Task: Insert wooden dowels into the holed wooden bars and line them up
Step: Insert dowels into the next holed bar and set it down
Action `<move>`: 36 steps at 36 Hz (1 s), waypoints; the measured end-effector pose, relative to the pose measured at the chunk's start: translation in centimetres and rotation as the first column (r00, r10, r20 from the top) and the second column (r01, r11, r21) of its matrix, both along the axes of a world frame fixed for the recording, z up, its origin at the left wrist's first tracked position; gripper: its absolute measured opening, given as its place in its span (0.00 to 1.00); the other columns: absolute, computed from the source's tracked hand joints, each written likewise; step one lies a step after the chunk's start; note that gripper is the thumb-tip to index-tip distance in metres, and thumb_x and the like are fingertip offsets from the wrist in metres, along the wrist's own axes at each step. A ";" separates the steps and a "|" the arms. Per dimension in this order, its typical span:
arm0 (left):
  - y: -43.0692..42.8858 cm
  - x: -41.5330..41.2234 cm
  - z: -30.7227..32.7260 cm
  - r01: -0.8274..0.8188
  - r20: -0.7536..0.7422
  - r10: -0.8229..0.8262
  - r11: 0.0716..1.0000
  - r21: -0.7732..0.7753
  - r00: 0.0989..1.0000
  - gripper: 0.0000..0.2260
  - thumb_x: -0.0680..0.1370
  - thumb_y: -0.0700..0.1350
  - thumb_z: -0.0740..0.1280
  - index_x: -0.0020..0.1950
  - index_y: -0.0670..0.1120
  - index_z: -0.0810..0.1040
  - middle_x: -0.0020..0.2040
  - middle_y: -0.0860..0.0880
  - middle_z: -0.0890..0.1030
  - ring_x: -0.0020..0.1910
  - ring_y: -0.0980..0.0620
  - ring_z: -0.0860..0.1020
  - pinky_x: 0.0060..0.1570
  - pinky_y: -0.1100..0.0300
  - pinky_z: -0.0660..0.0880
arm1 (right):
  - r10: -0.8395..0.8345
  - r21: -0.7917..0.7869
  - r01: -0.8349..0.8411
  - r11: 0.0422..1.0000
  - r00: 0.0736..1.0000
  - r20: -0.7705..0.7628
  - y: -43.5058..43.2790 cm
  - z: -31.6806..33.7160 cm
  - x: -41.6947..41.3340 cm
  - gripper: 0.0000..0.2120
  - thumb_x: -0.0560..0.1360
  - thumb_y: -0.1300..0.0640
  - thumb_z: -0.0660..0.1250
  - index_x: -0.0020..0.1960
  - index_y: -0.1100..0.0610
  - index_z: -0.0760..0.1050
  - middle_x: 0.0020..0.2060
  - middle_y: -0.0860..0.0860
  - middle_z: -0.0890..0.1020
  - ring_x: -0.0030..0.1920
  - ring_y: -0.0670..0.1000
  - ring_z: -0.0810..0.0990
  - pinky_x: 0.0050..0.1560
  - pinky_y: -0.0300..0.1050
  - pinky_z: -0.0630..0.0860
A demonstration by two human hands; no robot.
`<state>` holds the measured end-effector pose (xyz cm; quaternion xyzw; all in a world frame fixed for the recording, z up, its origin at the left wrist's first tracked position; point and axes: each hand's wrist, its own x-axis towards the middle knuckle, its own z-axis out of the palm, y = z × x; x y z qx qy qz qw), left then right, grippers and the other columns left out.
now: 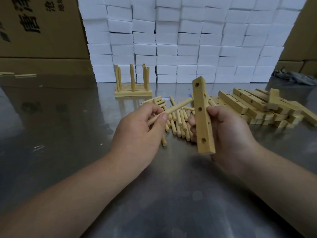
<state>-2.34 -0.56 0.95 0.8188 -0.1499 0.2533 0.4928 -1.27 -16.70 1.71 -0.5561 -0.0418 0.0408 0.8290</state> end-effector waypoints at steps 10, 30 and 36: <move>0.0 -0.2 0.3 -0.041 0.024 0.041 0.999 -0.018 0.999 0.05 0.73 0.50 0.64 0.37 0.57 0.74 0.33 0.61 0.77 0.28 0.62 0.72 0.25 0.71 0.66 | 0.053 -0.056 -0.051 0.997 0.998 0.023 0.2 0.3 -0.4 0.18 0.80 0.49 0.52 0.49 0.57 0.77 0.27 0.51 0.75 0.25 0.46 0.72 0.26 0.37 0.70; 1.1 0.1 1.7 -0.095 0.064 0.104 0.987 -0.126 0.992 0.09 0.74 0.45 0.68 0.39 0.61 0.77 0.40 0.64 0.78 0.36 0.65 0.76 0.29 0.75 0.70 | 0.064 -0.371 0.014 0.929 0.978 0.198 0.2 0.7 -1.3 0.16 0.80 0.53 0.56 0.46 0.43 0.82 0.29 0.51 0.78 0.29 0.43 0.76 0.36 0.39 0.69; 1.3 0.4 1.6 -0.086 0.048 0.093 0.989 -0.118 0.995 0.10 0.74 0.45 0.69 0.40 0.61 0.77 0.37 0.56 0.78 0.39 0.62 0.76 0.30 0.73 0.72 | 0.042 -0.453 0.074 0.888 0.970 0.240 0.4 0.9 -1.6 0.22 0.79 0.53 0.58 0.36 0.32 0.79 0.28 0.50 0.79 0.29 0.42 0.76 0.37 0.40 0.69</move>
